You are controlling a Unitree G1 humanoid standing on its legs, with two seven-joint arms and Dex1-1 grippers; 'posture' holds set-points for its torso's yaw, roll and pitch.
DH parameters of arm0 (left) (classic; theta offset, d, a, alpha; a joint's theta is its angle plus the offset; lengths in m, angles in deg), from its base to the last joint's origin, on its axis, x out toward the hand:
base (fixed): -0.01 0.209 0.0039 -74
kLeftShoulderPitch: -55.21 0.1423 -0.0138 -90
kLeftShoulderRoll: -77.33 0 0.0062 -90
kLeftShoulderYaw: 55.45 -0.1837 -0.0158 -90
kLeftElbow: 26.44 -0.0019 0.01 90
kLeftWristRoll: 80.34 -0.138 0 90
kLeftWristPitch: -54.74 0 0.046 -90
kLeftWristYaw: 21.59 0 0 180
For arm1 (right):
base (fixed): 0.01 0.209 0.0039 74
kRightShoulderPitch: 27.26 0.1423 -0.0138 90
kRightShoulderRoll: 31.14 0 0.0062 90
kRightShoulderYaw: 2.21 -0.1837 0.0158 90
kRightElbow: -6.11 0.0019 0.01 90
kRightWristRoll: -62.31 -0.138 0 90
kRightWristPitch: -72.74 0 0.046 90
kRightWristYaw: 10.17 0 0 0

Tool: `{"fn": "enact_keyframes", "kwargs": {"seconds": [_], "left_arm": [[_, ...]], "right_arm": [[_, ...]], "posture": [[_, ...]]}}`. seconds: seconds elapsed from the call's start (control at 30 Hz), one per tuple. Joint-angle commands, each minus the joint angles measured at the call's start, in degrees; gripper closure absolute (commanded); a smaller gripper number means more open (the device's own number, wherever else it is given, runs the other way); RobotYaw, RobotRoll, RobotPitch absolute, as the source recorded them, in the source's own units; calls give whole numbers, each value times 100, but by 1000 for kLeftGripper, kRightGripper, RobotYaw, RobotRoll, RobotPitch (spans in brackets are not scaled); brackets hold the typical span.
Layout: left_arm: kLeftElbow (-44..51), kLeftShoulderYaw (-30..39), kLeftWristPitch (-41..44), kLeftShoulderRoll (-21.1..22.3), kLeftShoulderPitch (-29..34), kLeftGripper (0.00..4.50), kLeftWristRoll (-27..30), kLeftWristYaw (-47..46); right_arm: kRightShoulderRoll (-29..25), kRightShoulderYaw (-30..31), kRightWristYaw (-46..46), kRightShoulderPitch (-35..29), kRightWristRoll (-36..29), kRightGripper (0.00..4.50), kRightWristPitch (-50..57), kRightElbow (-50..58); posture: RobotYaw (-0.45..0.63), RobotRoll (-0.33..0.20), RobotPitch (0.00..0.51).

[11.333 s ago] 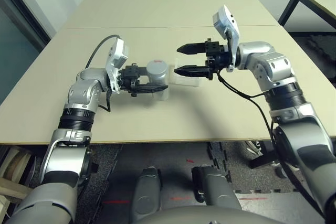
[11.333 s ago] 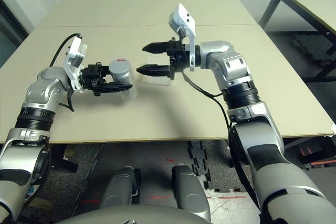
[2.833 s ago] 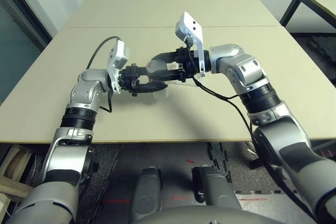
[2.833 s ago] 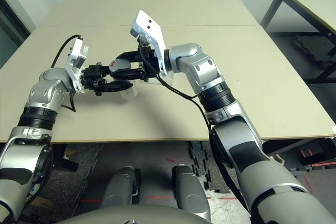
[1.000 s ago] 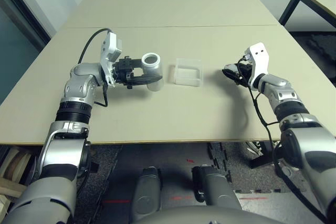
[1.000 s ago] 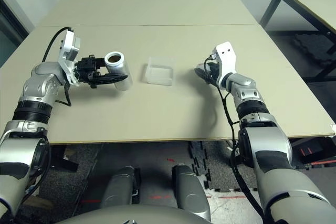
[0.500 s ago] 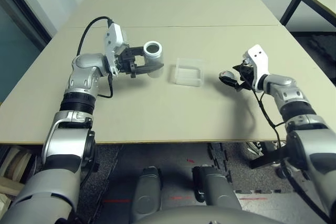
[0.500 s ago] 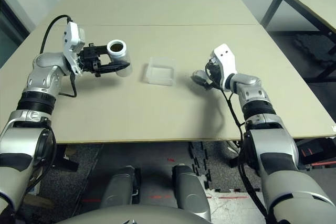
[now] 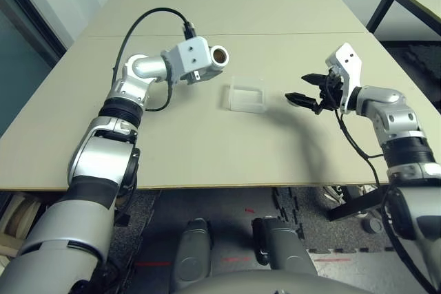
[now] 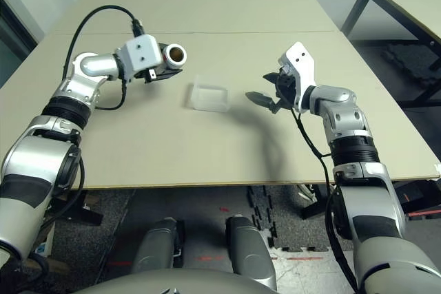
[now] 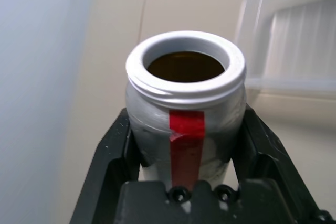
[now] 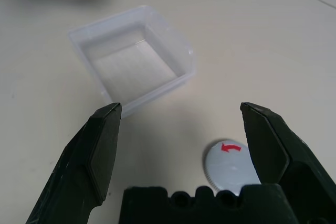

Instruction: Pour the medicine from the bottle into the box.

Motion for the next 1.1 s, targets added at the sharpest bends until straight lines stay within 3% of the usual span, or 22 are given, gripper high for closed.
{"fn": "enact_keyframes", "kwargs": {"seconds": [0.03, 0.17, 0.33, 0.43, 0.7, 0.8, 1.0, 1.1], "left_arm": [[-292, -1289, -191, -177, -598, 1949, -1660, -1362], [-737, -2531, -25, -710, -1326, 1949, -2993, -2401], [-1106, -3230, 224, -1027, -1517, 1949, -3680, -2564], [-1211, -3491, 384, -1137, -1644, 1949, -3949, -2555], [-1282, -3460, 399, -1186, -1703, 1949, -3964, -2437], [-1297, -3156, 305, -1151, -1604, 1949, -3649, -2193], [-1273, -875, 200, -1070, -1181, 1949, -1293, -261], [-1187, -60, 425, -1013, -975, 1949, -488, 509]], "right_arm": [[-130, -23, 65, -93, -72, 0, 83, 144], [-157, -80, 88, -79, -194, 0, 210, 198], [-128, -119, 40, -104, -345, 0, 292, 332], [-116, -172, -5, -166, -469, 0, 402, 477], [-115, -193, -80, -178, -560, 0, 449, 527], [-122, -173, -80, -167, -576, 0, 456, 539], [-154, -146, -56, -122, -562, 0, 445, 505], [-154, -125, -39, -81, -561, 0, 446, 483]], "posture": [[-56, 0, 60], [-68, 0, 49], [-90, 0, 41], [-94, 0, 41], [-89, 0, 41], [-87, 0, 42], [-71, 0, 47], [-60, 0, 50]]}}
